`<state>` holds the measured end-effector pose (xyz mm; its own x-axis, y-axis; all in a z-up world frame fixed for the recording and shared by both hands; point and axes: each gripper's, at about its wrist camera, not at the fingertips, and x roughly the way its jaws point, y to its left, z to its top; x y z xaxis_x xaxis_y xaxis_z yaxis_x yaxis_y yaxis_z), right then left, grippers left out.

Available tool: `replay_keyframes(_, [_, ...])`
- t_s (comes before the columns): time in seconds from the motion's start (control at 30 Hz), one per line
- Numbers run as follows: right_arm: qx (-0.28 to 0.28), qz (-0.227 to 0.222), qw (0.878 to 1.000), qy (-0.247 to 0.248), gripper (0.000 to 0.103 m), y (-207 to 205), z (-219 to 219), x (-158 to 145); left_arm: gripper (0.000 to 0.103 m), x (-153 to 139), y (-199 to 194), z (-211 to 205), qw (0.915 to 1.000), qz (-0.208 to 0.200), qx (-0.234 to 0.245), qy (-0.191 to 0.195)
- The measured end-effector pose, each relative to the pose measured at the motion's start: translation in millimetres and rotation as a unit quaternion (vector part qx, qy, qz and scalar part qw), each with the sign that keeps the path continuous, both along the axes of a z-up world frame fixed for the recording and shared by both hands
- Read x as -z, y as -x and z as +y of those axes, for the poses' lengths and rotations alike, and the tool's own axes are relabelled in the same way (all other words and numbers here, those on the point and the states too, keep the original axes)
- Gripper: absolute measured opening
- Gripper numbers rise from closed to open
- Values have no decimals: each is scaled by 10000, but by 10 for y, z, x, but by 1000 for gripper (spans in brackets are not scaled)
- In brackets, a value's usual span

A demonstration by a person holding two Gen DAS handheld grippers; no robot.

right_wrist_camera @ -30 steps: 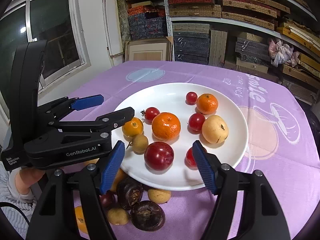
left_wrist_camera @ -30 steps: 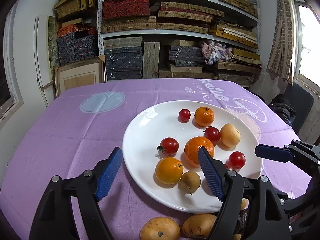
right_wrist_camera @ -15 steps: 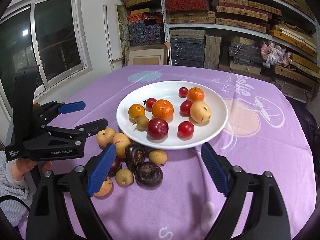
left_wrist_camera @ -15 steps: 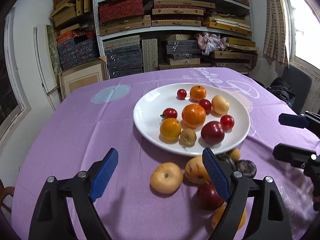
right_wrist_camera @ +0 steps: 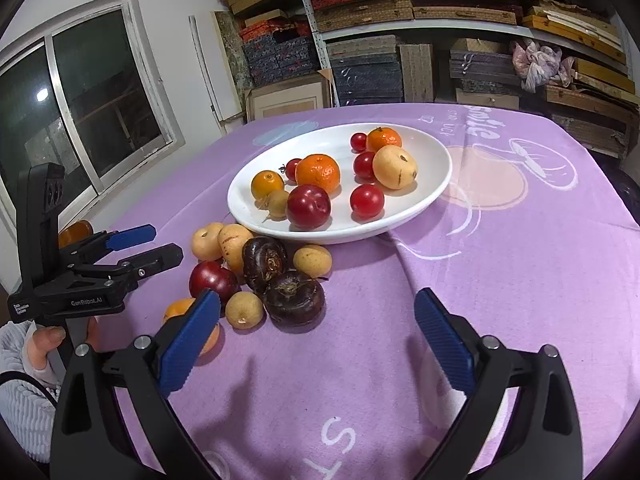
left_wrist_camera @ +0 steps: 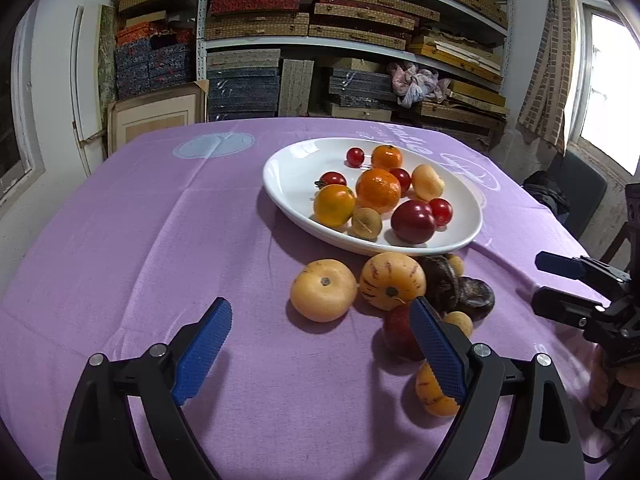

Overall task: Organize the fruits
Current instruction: 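Withdraw both tools from the plate back toward the fruit pile, then grasp a dark purple fruit with the right tool while the left tool grasps a yellow-orange tomato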

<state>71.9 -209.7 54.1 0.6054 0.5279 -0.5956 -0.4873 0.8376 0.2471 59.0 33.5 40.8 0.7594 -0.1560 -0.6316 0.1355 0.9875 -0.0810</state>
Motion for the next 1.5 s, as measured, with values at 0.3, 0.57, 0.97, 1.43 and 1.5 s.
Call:
replay_keyframes(0.3, [116,-2,9997,195,96,-52,-4,14,95,54,177,-582,9936,86,1027,-466])
replay_keyframes(0.57, [521,422,9974,-255,98,-206,-240,104,95,214,45,-568,9934,459,900,-543])
replay_keyframes(0.97, [418,398,9981,-196,99,-194,-195,101,95,301,21,-257,9932,832,717,-375])
replay_keyframes(1.43, [315,385,9987,-127,99,-195,-153,99,85,289,59,-439,9898,858,1126,-181])
replay_keyframes(1.5, [173,351,9992,66,99,-176,-62,102,87,309,34,-449,9895,932,1090,-163])
